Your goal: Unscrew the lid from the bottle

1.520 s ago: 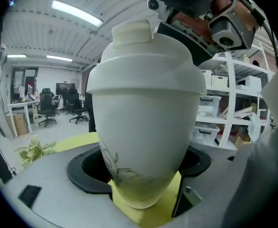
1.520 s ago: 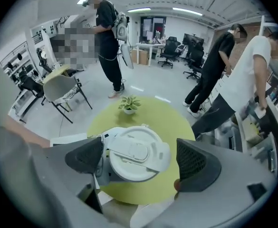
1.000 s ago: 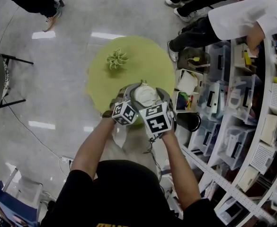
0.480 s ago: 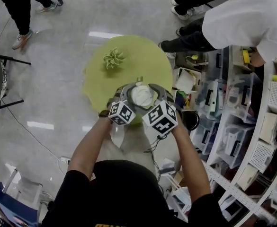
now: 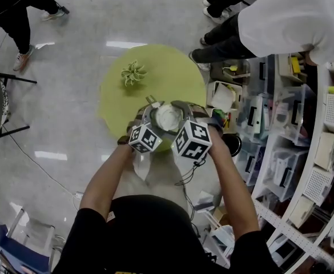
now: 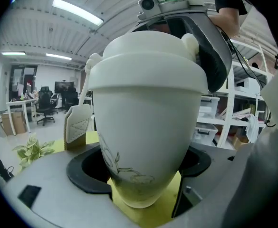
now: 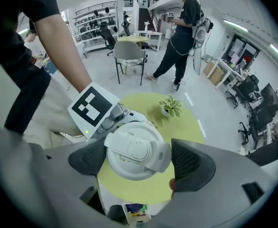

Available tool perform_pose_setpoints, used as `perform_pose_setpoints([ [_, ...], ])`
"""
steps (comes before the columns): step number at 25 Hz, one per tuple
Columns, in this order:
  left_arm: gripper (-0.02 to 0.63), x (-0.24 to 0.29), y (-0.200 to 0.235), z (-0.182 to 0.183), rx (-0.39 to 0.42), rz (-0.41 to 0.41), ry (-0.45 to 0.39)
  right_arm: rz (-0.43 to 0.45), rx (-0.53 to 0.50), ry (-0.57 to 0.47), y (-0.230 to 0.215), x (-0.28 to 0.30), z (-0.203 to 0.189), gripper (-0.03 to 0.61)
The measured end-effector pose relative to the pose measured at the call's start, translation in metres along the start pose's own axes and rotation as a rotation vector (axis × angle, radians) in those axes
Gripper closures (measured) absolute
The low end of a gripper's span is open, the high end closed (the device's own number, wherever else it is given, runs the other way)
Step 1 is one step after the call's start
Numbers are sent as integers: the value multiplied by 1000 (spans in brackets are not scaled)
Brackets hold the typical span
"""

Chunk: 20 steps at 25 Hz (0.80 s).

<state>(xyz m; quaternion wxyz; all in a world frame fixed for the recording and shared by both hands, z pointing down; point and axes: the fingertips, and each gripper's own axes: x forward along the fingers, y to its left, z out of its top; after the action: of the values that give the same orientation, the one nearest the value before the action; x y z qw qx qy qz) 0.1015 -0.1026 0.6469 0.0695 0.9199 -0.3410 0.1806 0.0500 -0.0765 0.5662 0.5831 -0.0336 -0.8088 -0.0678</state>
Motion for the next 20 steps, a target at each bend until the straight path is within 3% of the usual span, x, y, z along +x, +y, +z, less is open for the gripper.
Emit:
perform_pose_setpoints([
  [2, 204, 0, 2, 0, -4, -1, 17, -37, 42, 7, -3, 1, 1, 147],
  [5, 204, -5, 2, -1, 3, 2, 32, -122, 196, -14, -6, -4, 1, 143],
  [10, 204, -23, 5, 8, 106, 21, 26, -215, 440, -84, -11, -18, -4, 146],
  [14, 205, -24, 4, 10, 156, 14, 18, -270, 672, -133, -10, -15, -4, 189],
  [20, 207, -24, 4, 10, 140, -23, 10, -281, 672, -200, -13, -15, -2, 187],
])
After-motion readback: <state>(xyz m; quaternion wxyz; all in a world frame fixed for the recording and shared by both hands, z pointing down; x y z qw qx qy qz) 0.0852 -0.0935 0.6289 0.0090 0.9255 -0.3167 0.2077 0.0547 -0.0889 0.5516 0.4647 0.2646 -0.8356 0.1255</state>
